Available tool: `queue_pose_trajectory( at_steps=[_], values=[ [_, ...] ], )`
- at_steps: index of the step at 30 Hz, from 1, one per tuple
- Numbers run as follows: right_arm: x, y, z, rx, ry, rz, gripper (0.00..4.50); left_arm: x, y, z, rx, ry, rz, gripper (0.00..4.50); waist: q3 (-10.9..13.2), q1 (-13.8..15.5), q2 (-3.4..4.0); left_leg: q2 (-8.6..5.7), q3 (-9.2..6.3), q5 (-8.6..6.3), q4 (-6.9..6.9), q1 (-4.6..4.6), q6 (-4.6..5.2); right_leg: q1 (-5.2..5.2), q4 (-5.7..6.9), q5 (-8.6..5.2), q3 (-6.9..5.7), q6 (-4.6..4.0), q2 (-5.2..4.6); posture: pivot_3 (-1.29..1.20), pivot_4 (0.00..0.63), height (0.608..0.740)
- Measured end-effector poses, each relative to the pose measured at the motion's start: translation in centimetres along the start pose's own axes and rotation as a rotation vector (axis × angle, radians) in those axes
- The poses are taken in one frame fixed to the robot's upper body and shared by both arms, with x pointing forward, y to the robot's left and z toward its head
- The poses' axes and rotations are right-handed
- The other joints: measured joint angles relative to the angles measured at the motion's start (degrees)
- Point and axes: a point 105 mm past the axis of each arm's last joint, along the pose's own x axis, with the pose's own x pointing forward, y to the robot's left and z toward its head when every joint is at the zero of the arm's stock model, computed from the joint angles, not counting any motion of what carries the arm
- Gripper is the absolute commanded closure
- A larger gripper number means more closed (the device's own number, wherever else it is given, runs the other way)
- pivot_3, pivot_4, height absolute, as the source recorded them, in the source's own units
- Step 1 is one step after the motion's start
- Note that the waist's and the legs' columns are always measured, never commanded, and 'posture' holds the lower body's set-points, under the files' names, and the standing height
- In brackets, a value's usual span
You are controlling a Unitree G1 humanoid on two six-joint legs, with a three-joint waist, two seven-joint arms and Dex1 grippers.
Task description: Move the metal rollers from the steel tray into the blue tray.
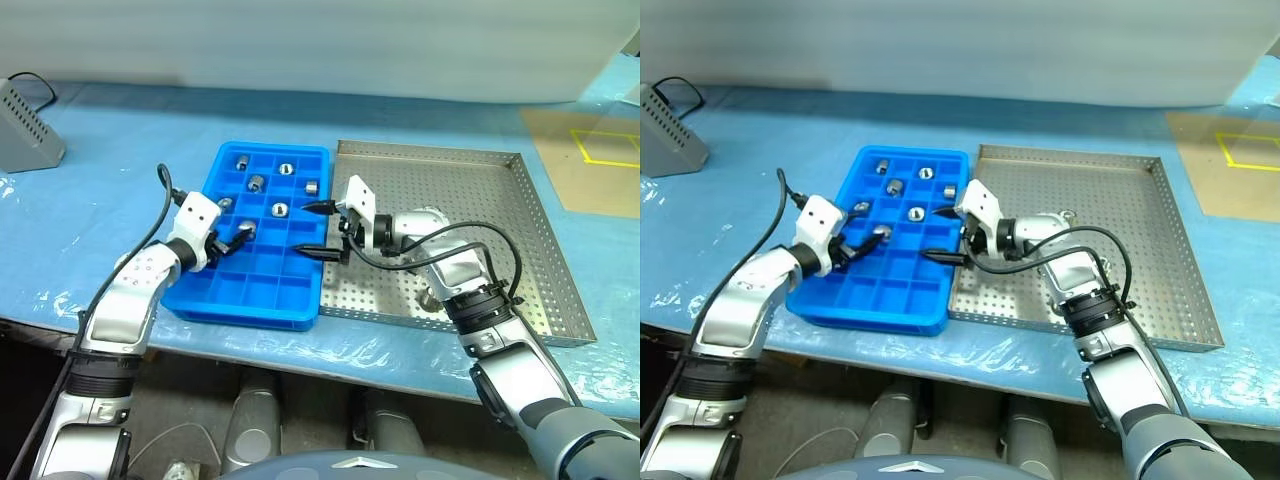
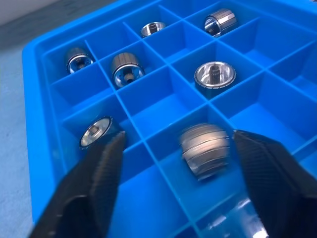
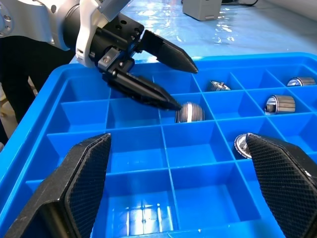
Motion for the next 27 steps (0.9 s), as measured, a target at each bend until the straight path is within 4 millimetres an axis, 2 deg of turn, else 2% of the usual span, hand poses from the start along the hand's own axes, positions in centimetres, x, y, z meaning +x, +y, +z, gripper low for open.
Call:
queue_pose_trajectory(
  at_steps=[8,10,13,17,19,23,27],
  values=[
    [-0.1,0.0,-0.1,0.0,0.003,-0.012,0.0,0.2,-0.5,0.4,0.008,-0.01,-0.032,0.42,0.0,-0.2,0.0,0.0,0.0,0.0,0.0,0.0,0.0,0.0,0.0,0.0,0.0,0.0,0.0,0.15,0.15,0.74],
    [-0.3,0.1,-0.2,0.004,0.006,-0.018,0.0,0.4,-0.5,1.2,0.012,-0.031,-0.042,0.42,0.0,-0.2,0.0,-0.01,0.0,0.0,0.0,0.0,-0.01,0.01,0.0,0.0,0.0,0.0,0.0,0.13,0.15,0.74],
    [-1.0,-0.6,-0.3,0.015,0.01,-0.063,0.0,0.8,-1.5,3.3,0.025,-0.101,-0.11,0.42,0.0,-0.3,0.0,-0.04,0.01,0.01,0.03,0.0,-0.01,0.02,0.0,0.0,0.03,0.0,-0.01,0.06,0.15,0.74],
    [-3.4,-2.2,0.5,-0.007,0.011,-0.174,0.0,1.5,-3.2,4.5,0.04,-0.14,-0.221,0.42,0.0,-1.0,-0.01,-0.04,0.01,0.03,0.03,0.0,-0.04,0.02,0.02,0.0,0.03,0.0,0.0,-0.03,0.15,0.74],
    [-5.0,-2.8,0.2,-0.009,0.026,-0.234,0.0,2.2,-3.2,5.2,0.044,-0.159,-0.243,0.42,0.0,-1.6,-0.02,-0.03,0.02,0.04,0.03,0.02,-0.05,0.02,0.04,0.01,0.03,0.01,0.01,-0.08,0.15,0.74],
    [-7.1,-2.3,-1.9,0.051,0.068,-0.333,0.0,4.0,-3.3,7.0,0.064,-0.19,-0.305,0.42,0.0,-3.1,-0.03,-0.06,0.05,0.04,0.05,0.02,-0.04,0.02,0.04,0.02,0.08,0.02,0.02,-0.19,0.15,0.74],
    [-9.1,-2.3,-2.1,0.059,0.078,-0.447,0.0,6.2,-5.0,8.0,0.092,-0.21,-0.4,0.42,0.0,-5.1,-0.03,-0.1,0.09,0.01,0.1,0.01,0.02,0.02,0.02,0.03,0.14,0.05,0.02,-0.27,0.15,0.74]
  ],
)
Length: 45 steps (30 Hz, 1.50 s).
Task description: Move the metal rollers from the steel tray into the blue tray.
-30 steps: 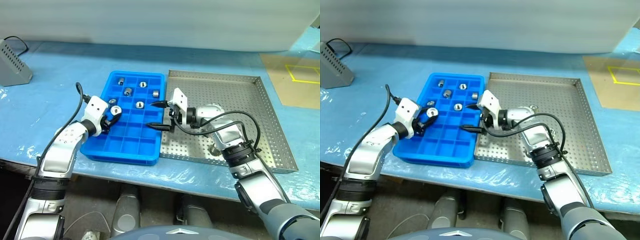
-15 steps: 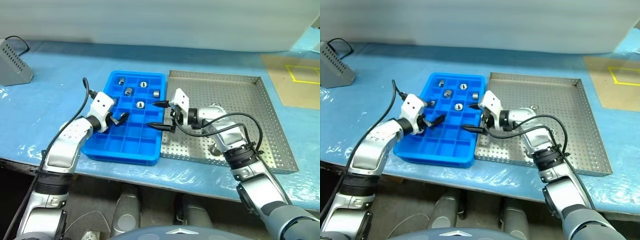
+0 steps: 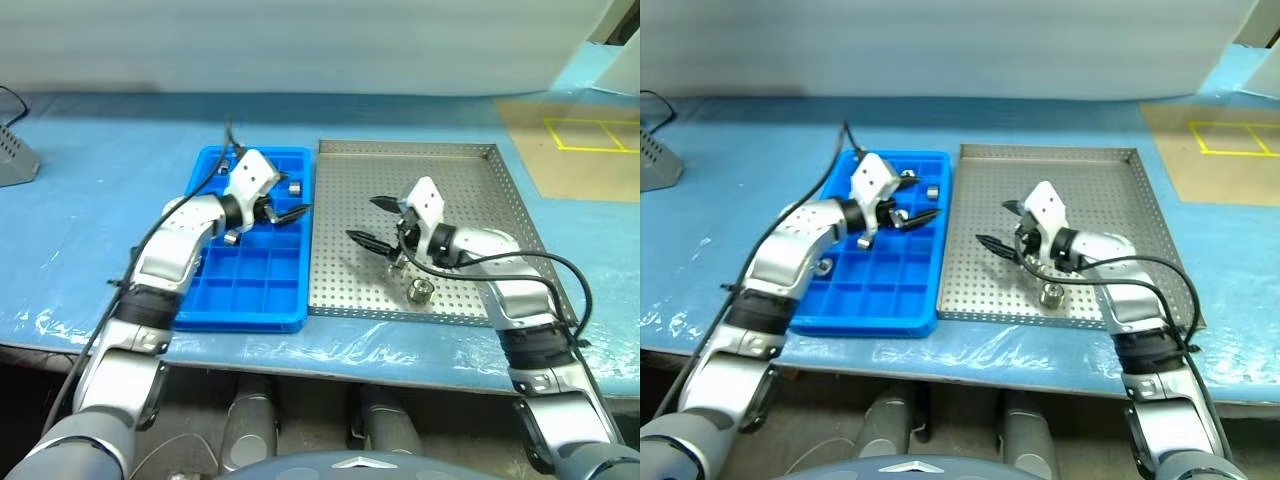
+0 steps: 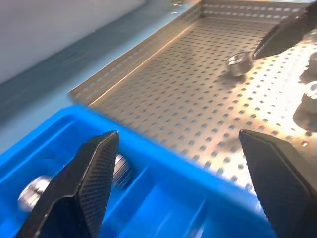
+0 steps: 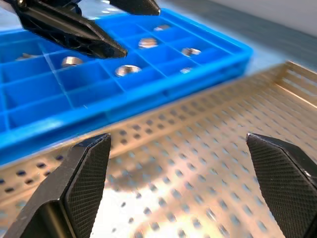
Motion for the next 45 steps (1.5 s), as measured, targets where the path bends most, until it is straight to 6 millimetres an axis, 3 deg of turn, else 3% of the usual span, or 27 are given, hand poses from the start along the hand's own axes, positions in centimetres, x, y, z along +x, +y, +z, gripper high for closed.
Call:
queue_pose_trajectory(
  at_steps=[5,10,15,20,28,34,45],
  values=[
    [-2.2,0.0,-0.6,-0.001,0.03,-0.089,0.0,2.3,-1.8,1.3,0.004,-0.063,-0.149,0.42,0.0,-2.3,-0.01,0.02,0.01,-0.02,-0.03,0.01,0.04,0.0,-0.06,0.0,0.0,0.0,0.03,-0.36,0.15,0.74],
    [-2.8,0.4,-0.4,0.001,0.034,-0.137,0.0,2.8,-3.7,1.2,0.058,-0.062,-0.287,0.42,0.0,-4.4,0.0,0.02,0.04,-0.03,0.03,0.03,0.06,0.01,-0.04,0.0,0.01,0.0,0.04,-0.39,0.15,0.74],
    [-3.2,0.5,-1.0,0.022,0.051,-0.167,0.0,3.0,-3.8,0.4,0.04,-0.052,-0.306,0.42,0.0,-4.3,0.01,0.0,0.03,-0.07,0.1,0.05,0.12,0.1,-0.05,0.0,0.0,0.0,0.04,-0.4,0.15,0.74],
    [-4.2,-0.3,-1.2,0.023,0.069,-0.209,0.0,5.0,-4.9,-1.2,0.01,-0.024,-0.331,0.42,0.0,-4.1,0.01,-0.04,0.04,-0.23,0.36,-0.04,0.37,0.21,-0.12,0.0,0.01,0.01,-0.02,-0.43,0.15,0.74],
    [-4.9,0.2,-1.2,0.023,0.074,-0.23,0.0,9.1,-7.0,0.1,0.082,-0.008,-0.429,0.42,0.0,-4.7,0.0,-0.04,0.04,-0.28,0.46,-0.04,0.47,0.23,-0.13,0.03,0.02,0.07,-0.02,-0.5,0.15,0.74],
    [-5.7,0.5,-1.9,0.046,0.097,-0.268,0.0,9.0,-7.4,-2.6,0.047,0.09,-0.47,0.42,0.0,-5.9,0.0,-0.05,0.03,-0.29,0.46,-0.07,0.48,0.22,-0.18,0.04,0.0,0.14,-0.01,-0.52,0.15,0.74],
    [-6.0,0.6,-2.2,0.038,0.114,-0.274,0.0,9.9,-9.4,-3.8,0.05,0.117,-0.482,0.42,0.0,-5.8,0.0,-0.09,0.02,-0.4,0.68,-0.21,0.65,0.25,-0.22,0.05,0.0,0.15,-0.05,-0.51,0.15,0.74]
  ],
)
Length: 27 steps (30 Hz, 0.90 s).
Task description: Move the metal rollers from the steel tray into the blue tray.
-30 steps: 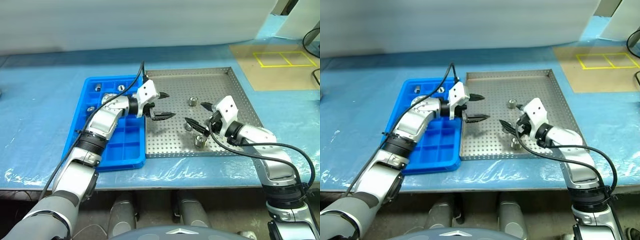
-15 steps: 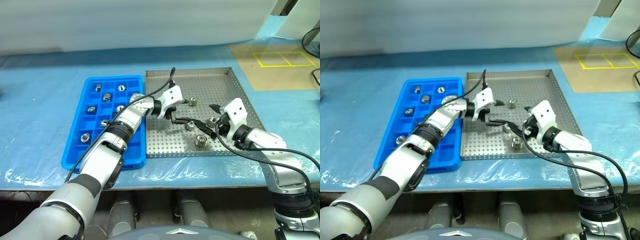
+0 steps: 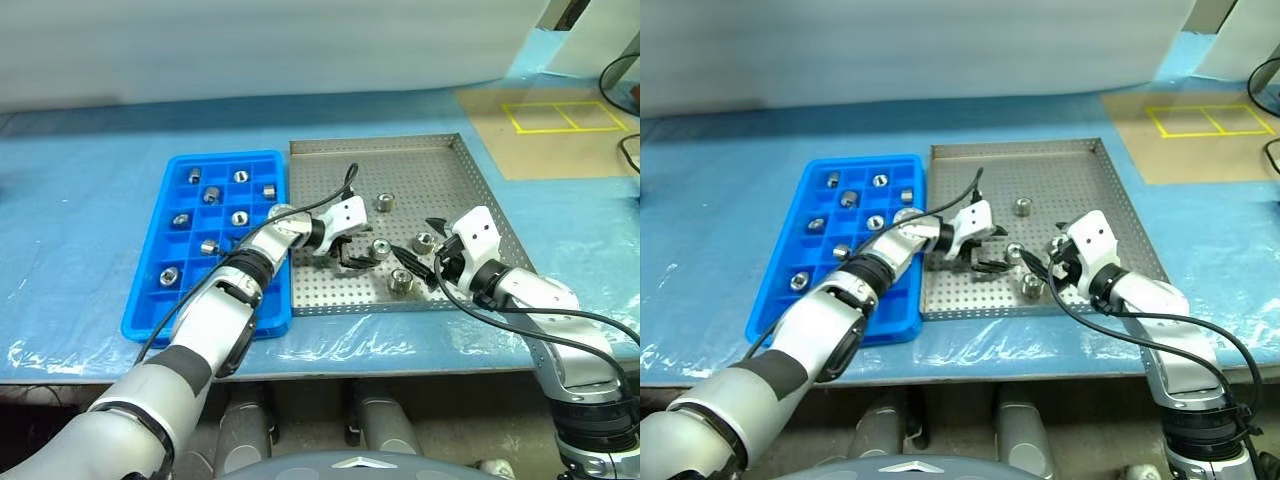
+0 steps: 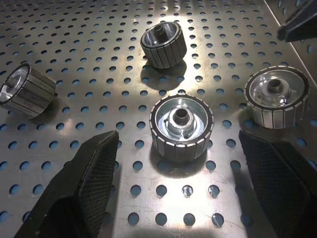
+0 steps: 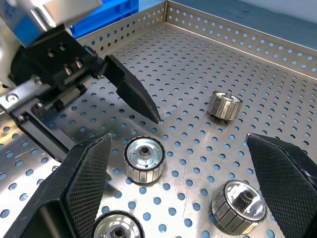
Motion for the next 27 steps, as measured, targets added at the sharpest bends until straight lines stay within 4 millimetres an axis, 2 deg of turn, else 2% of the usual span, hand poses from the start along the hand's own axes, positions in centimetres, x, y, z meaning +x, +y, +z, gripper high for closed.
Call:
queue_pose_trajectory(
  at_steps=[5,9,20,21,23,26,27],
  values=[
    [0.1,-0.1,-0.4,-0.021,0.024,-0.001,0.0,0.6,-0.2,-0.1,0.0,0.009,0.01,0.42,0.0,-0.1,0.0,0.03,0.0,0.0,0.0,0.02,0.0,0.0,0.0,0.0,-0.01,0.01,0.01,-0.51,0.15,0.74],
    [0.3,0.2,-0.4,-0.007,0.015,-0.002,0.0,0.9,-0.3,-0.9,-0.019,0.042,0.034,0.42,0.0,-0.1,0.0,0.01,-0.01,0.0,0.0,0.01,0.0,-0.01,-0.01,0.0,-0.01,0.02,0.01,-0.52,0.15,0.74],
    [0.2,0.2,-0.7,0.002,0.022,-0.015,0.0,1.5,-0.2,-0.9,-0.05,0.044,0.071,0.42,0.0,-0.2,0.0,-0.01,-0.01,-0.02,0.0,0.0,0.02,0.02,-0.06,0.0,-0.01,0.03,-0.01,-0.53,0.15,0.74],
    [0.2,0.2,-0.7,0.001,0.022,-0.017,0.0,1.6,-0.2,-0.8,-0.052,0.041,0.074,0.78,0.0,-0.3,0.0,-0.01,-0.01,-0.02,0.01,0.0,0.02,0.01,-0.06,0.0,-0.01,0.04,-0.01,-0.53,0.15,0.74],
    [0.2,0.2,-0.7,-0.003,0.02,-0.02,0.0,1.6,-0.1,-0.8,-0.055,0.039,0.079,1.22,0.0,-0.4,0.0,-0.01,-0.01,-0.02,0.01,-0.01,0.02,0.01,-0.08,0.0,-0.01,0.04,-0.01,-0.53,0.15,0.74],
    [0.3,0.2,-0.7,-0.008,0.017,-0.021,0.0,1.6,0.1,-0.9,-0.034,0.05,0.102,1.22,0.0,-0.8,0.0,-0.01,-0.02,-0.02,0.0,-0.02,0.03,0.02,-0.1,0.0,-0.01,0.05,-0.01,-0.52,0.15,0.74],
    [0.3,0.2,-0.7,-0.008,0.017,-0.021,0.0,1.6,0.1,-0.9,-0.022,0.052,0.105,1.4,0.0,-0.9,-0.01,-0.01,-0.02,-0.03,0.0,-0.02,0.03,0.02,-0.11,-0.01,-0.01,0.05,-0.01,-0.52,0.15,0.74]
  ],
)
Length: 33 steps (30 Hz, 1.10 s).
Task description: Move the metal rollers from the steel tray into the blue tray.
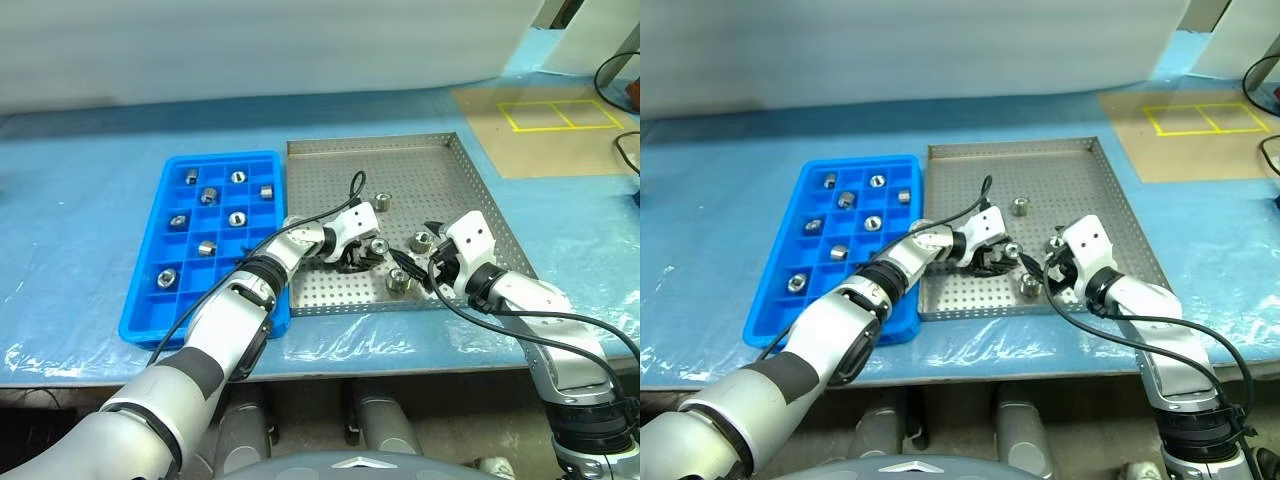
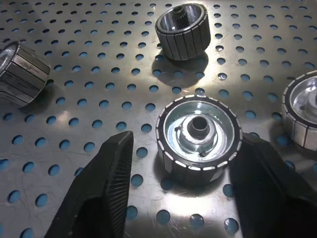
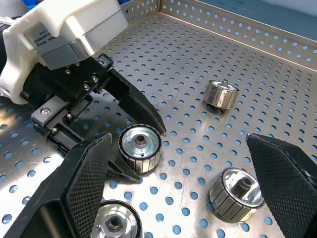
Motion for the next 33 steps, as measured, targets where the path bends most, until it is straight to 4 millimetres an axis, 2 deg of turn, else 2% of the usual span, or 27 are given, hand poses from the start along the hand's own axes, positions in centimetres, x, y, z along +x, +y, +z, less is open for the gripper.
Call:
queue_pose_trajectory(
  at_steps=[2,7,10,11,18,23,26,29,31,33],
  values=[
    [0.0,0.0,-0.1,0.002,0.005,0.003,0.0,-0.1,-0.1,0.0,-0.002,-0.005,-0.012,1.74,0.0,-0.3,0.0,0.0,0.0,0.0,0.0,0.0,0.0,0.02,-0.03,-0.05,0.0,0.09,0.0,-0.52,0.15,0.74],
    [0.1,0.0,-0.4,0.007,0.016,0.011,0.0,0.0,0.0,-0.1,-0.008,-0.011,0.011,1.74,0.0,-0.4,0.0,-0.03,-0.02,-0.02,0.02,0.02,0.03,0.09,-0.07,-0.08,0.0,0.14,-0.01,-0.52,0.15,0.74],
    [0.1,0.0,-0.5,0.005,0.019,0.013,0.0,-0.2,-0.1,-0.3,-0.023,-0.02,0.006,2.29,0.0,-0.5,0.0,-0.03,-0.02,-0.02,0.06,0.02,0.03,0.09,-0.08,-0.18,0.0,0.32,-0.01,-0.51,0.15,0.74],
    [0.1,0.0,-0.5,0.005,0.018,0.014,0.0,-0.2,-0.1,-0.4,-0.029,-0.022,0.004,2.6,0.0,-0.6,0.0,-0.02,-0.02,-0.02,0.06,0.03,0.03,0.1,-0.08,-0.19,0.01,0.34,-0.01,-0.51,0.15,0.74],
    [0.5,0.0,-0.1,-0.003,0.008,0.029,0.0,-1.4,1.1,-1.1,-0.067,-0.027,0.054,2.74,0.0,-0.8,0.02,0.01,-0.02,-0.01,-0.01,0.14,0.01,0.11,-0.06,-0.2,0.0,0.39,0.01,-0.48,0.15,0.74],
    [1.1,0.1,-0.1,-0.009,0.006,0.048,0.0,-2.0,2.6,-1.1,-0.084,-0.033,0.164,2.74,0.0,-1.0,0.02,0.03,-0.02,-0.02,-0.06,0.13,0.01,0.06,-0.05,-0.12,-0.01,0.27,0.03,-0.45,0.15,0.74],
    [1.3,0.2,0.1,-0.011,0.0,0.057,0.0,-3.3,3.3,-0.6,-0.092,-0.087,0.156,2.74,0.0,-1.1,0.01,0.03,-0.02,-0.01,-0.12,0.05,0.0,-0.05,-0.06,-0.03,-0.01,0.11,0.03,-0.41,0.15,0.74],
    [1.7,0.4,0.2,-0.013,-0.004,0.078,0.0,-5.4,4.2,1.3,-0.126,-0.223,0.139,2.74,0.0,-0.7,0.01,0.03,-0.01,0.01,-0.19,-0.04,-0.01,-0.14,-0.06,0.04,-0.02,-0.01,0.02,-0.37,0.15,0.74],
    [2.2,0.9,0.3,-0.017,-0.007,0.117,0.0,-7.7,4.7,2.0,-0.108,-0.291,0.145,2.74,0.0,-0.5,0.01,0.04,0.0,0.03,-0.26,-0.05,0.03,-0.16,-0.07,0.04,-0.02,-0.04,0.02,-0.33,0.15,0.74],
    [3.0,1.2,0.7,-0.023,-0.015,0.151,0.0,-9.9,4.7,1.3,-0.1,-0.303,0.167,2.74,0.0,-0.5,0.02,0.06,0.01,0.04,-0.29,-0.05,0.05,-0.2,-0.05,0.04,-0.03,-0.05,0.02,-0.29,0.15,0.74]
  ],
)
